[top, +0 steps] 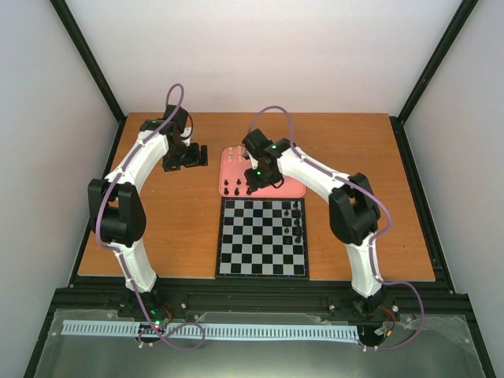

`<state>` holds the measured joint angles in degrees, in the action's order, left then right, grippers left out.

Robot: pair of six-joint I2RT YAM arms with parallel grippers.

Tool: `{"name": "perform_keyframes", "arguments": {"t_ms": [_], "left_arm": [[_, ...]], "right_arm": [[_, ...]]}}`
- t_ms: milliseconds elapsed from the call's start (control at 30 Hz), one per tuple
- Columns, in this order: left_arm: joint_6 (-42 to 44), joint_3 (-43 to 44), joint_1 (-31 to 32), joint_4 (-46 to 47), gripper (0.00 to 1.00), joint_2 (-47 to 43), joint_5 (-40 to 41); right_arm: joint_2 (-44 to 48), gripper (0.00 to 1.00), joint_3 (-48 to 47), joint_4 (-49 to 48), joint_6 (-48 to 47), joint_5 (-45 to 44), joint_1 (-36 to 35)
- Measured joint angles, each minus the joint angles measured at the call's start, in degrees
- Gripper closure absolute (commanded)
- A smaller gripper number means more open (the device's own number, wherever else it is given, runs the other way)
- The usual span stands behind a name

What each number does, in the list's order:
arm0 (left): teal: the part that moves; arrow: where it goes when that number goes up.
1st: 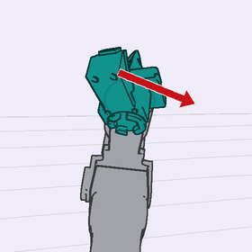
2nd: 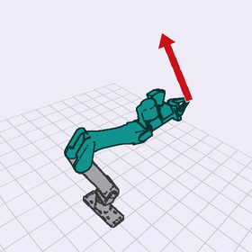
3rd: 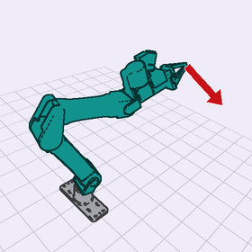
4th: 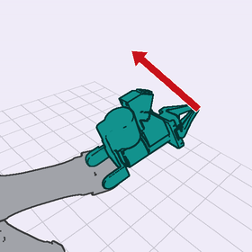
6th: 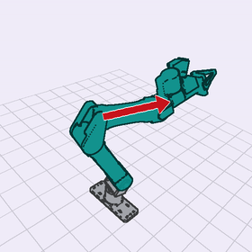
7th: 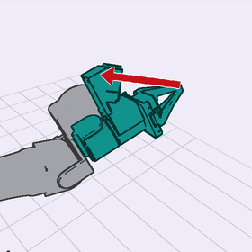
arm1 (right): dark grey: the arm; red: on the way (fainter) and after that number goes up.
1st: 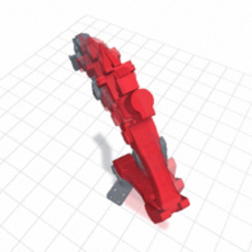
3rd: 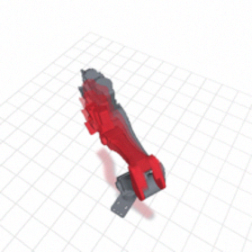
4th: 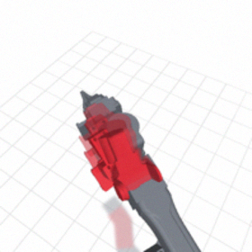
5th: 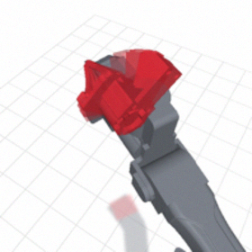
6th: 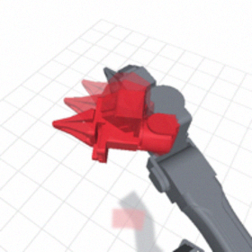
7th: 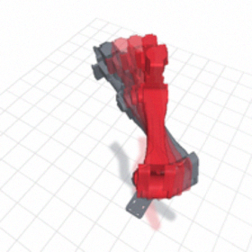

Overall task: Set up the chess pieces on the board
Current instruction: Pick up the chess piece from the storage box.

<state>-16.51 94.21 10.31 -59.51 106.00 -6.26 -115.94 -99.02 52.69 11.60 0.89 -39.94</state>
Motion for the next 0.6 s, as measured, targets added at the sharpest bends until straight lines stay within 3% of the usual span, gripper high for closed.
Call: {"name": "perform_keyframes", "arguments": {"t_ms": [267,600], "left_arm": [[0.00,0.00,0.00,-0.02,0.00,0.00,-0.02],[0.00,0.00,0.00,-0.02,0.00,0.00,0.04]], "right_arm": [[-13.68,0.50,-14.40,-0.26,-1.97,2.01,0.85],[-19.28,0.55,-19.96,1.40,-2.58,3.30,2.47]]}}
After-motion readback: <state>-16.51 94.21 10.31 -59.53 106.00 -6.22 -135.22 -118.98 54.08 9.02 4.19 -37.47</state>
